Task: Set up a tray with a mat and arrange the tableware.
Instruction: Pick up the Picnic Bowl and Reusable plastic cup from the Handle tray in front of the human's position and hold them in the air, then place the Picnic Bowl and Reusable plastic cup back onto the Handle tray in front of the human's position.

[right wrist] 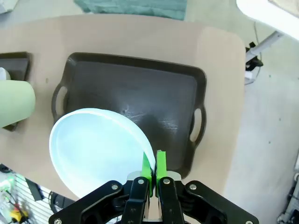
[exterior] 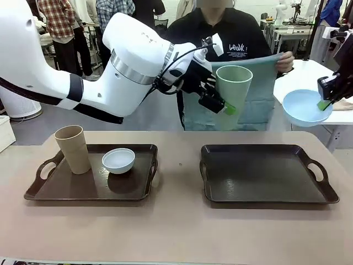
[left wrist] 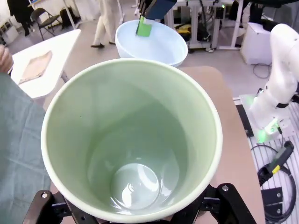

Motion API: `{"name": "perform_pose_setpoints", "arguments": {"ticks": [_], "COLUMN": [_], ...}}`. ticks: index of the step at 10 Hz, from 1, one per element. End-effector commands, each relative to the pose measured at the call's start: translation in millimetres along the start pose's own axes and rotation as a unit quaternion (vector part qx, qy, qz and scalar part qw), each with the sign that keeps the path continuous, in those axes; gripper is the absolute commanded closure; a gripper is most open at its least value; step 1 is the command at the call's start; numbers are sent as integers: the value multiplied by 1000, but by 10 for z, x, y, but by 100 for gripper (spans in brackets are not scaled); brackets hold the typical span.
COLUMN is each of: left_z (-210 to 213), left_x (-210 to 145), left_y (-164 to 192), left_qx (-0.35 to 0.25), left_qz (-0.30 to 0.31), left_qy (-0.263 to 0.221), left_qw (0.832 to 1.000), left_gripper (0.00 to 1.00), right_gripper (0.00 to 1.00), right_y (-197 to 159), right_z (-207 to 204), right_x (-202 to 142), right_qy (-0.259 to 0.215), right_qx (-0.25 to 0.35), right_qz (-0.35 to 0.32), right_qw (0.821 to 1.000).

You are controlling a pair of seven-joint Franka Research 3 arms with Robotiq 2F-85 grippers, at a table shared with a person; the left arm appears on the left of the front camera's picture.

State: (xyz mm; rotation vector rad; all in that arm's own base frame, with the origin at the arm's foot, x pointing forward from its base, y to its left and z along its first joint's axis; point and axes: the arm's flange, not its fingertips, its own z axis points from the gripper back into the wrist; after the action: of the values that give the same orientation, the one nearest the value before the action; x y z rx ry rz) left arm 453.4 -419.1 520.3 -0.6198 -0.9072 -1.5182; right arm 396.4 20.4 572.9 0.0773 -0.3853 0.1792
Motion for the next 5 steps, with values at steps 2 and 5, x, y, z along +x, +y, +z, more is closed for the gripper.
{"name": "perform_pose_setpoints", "arguments": {"ticks": [2, 5], "left_z": [16, 16], "left_x": [49, 49], "left_y": [35, 35], "left_qx": [2, 2], "left_qz": [-7, -7], "left_qy": [-7, -7], "left_qw": [1000, 1000], "left_gripper": [24, 24], "right_gripper": [100, 100], "right_y": [3, 3], "right_z": [-48, -48], "right_x": [50, 50], "right_qy": [2, 2], "right_qx": [-3, -3], "right_qz": [4, 4], "right_qw": [1000, 1000]}}
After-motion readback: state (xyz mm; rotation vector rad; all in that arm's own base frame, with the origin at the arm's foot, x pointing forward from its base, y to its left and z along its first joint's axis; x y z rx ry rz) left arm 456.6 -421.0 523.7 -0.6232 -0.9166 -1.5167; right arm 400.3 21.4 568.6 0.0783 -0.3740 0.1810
